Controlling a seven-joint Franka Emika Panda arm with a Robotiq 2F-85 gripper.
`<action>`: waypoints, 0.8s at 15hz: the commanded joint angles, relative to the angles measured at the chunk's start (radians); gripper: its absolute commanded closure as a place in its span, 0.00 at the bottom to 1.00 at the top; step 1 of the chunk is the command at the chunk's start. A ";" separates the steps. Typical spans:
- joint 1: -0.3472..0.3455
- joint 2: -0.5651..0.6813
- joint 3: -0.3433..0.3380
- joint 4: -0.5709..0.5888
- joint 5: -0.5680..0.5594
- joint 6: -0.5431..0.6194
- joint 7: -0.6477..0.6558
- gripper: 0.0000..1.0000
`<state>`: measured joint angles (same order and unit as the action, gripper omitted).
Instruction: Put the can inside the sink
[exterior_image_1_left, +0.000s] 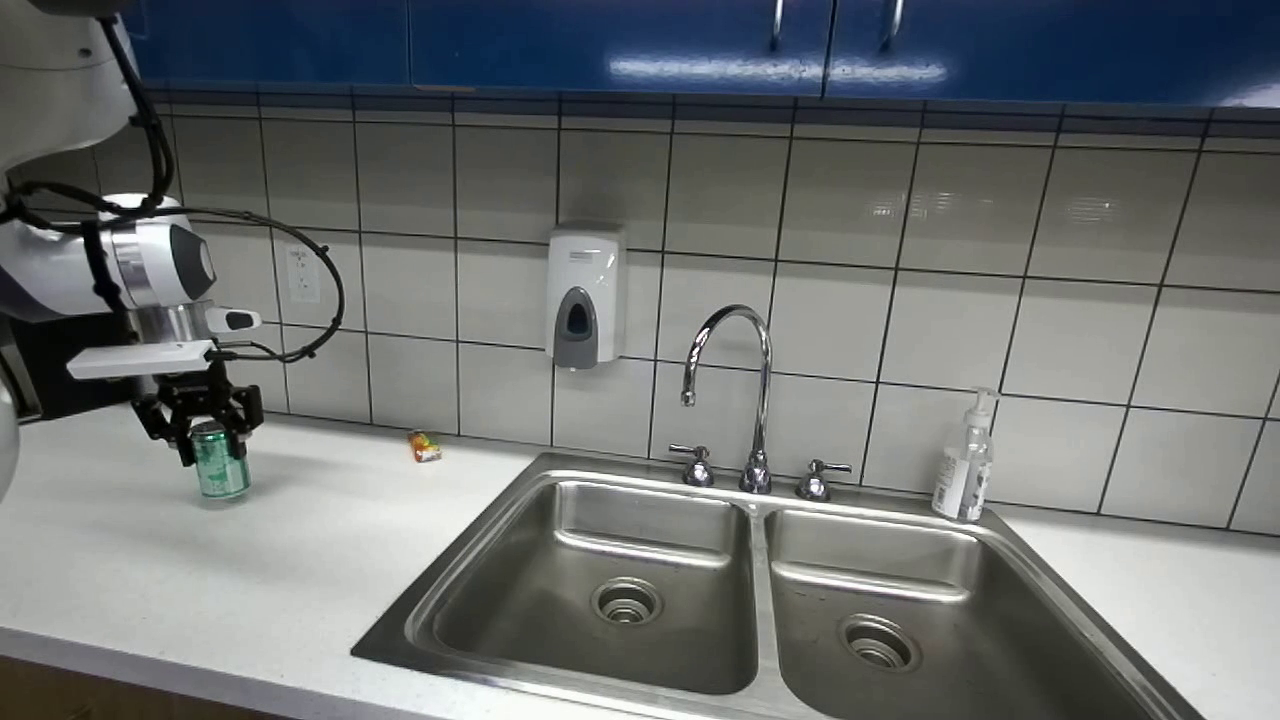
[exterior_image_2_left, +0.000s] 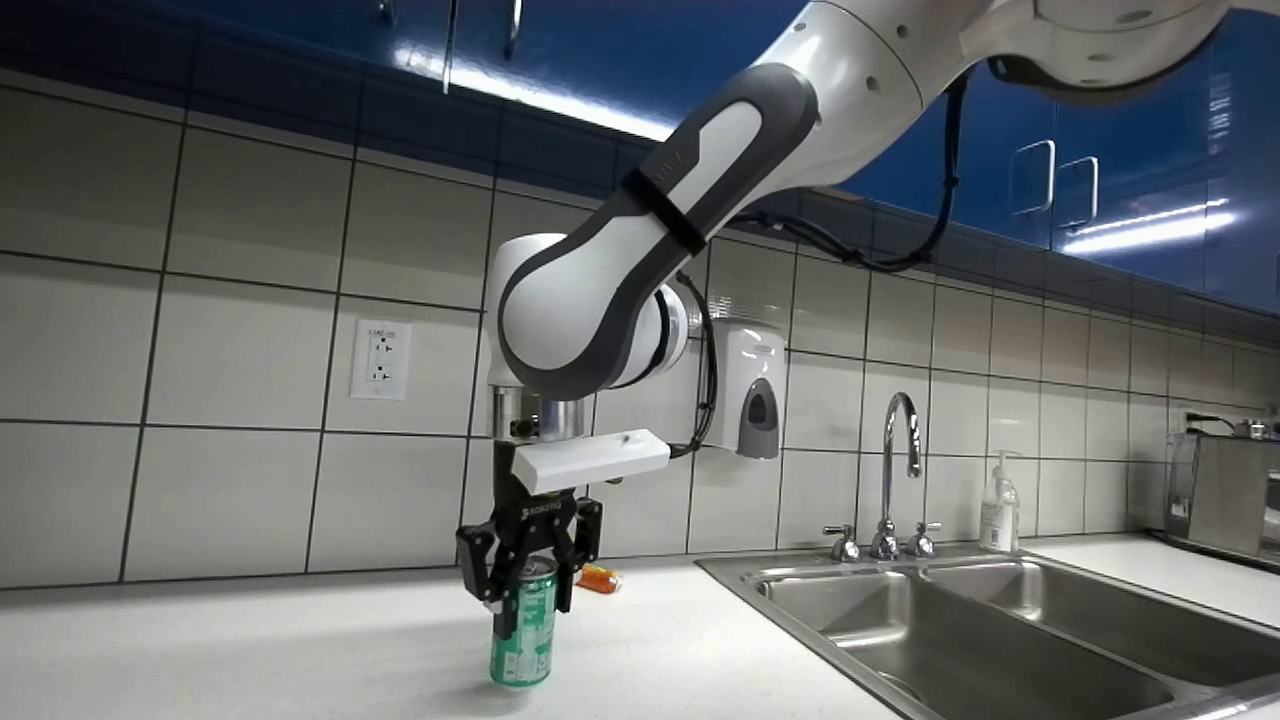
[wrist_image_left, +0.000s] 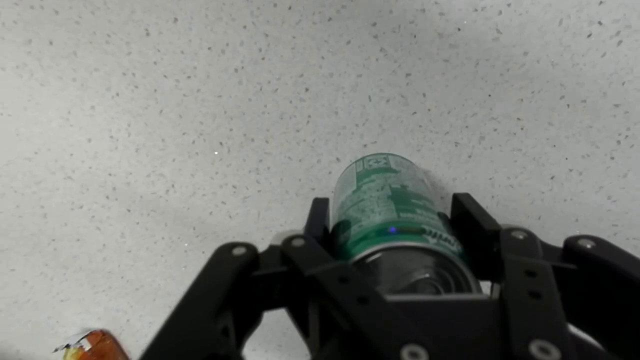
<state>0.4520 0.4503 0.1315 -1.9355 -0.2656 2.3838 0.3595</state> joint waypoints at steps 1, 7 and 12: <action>-0.004 -0.085 -0.014 -0.041 -0.019 -0.028 0.031 0.62; -0.039 -0.195 -0.043 -0.137 -0.028 -0.039 0.051 0.62; -0.103 -0.299 -0.058 -0.239 -0.034 -0.054 0.056 0.62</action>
<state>0.3896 0.2540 0.0703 -2.0915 -0.2691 2.3583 0.3820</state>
